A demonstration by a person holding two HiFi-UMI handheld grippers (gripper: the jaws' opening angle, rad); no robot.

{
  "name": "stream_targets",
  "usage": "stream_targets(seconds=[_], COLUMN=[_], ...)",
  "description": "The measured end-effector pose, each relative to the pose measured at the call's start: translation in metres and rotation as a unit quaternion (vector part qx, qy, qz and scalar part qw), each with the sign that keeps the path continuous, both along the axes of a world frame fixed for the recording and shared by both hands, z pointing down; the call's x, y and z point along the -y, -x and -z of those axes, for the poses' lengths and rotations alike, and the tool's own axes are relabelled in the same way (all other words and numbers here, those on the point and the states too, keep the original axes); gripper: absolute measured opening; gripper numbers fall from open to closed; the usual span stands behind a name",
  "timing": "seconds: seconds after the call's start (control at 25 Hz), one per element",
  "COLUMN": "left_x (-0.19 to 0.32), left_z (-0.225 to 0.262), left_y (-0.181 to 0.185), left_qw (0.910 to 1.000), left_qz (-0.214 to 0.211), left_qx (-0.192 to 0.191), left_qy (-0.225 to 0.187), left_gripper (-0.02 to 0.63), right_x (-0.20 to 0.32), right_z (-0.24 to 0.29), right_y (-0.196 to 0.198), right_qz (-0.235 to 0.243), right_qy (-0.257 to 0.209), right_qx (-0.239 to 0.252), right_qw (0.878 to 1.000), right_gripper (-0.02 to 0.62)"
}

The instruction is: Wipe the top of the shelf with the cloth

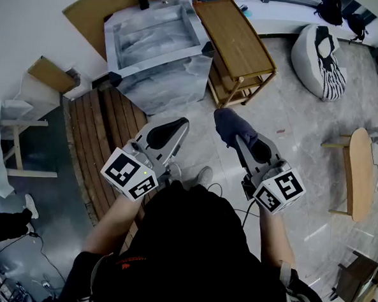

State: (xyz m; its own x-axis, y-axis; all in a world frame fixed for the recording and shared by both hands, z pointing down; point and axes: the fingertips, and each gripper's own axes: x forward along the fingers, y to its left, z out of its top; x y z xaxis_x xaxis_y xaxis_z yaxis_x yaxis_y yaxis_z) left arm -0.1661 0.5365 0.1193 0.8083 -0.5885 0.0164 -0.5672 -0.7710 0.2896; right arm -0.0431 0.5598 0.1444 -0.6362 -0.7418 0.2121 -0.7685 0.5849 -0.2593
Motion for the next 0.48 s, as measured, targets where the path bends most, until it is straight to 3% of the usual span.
stream_targets(seconds=[0.24, 0.48], left_x=[0.002, 0.005], left_z=[-0.006, -0.012], left_y=[-0.005, -0.018], left_qw=[1.0, 0.9999], left_qz=[0.0, 0.005], left_qx=[0.001, 0.002], left_qy=[0.005, 0.011], left_gripper=[0.023, 0.023], right_x=[0.006, 0.005], right_z=[0.002, -0.002], right_y=[-0.012, -0.027], right_qz=[-0.021, -0.018], right_qy=[-0.002, -0.003], right_qx=[0.033, 0.029], right_qw=[0.999, 0.999], right_gripper=[0.061, 0.061])
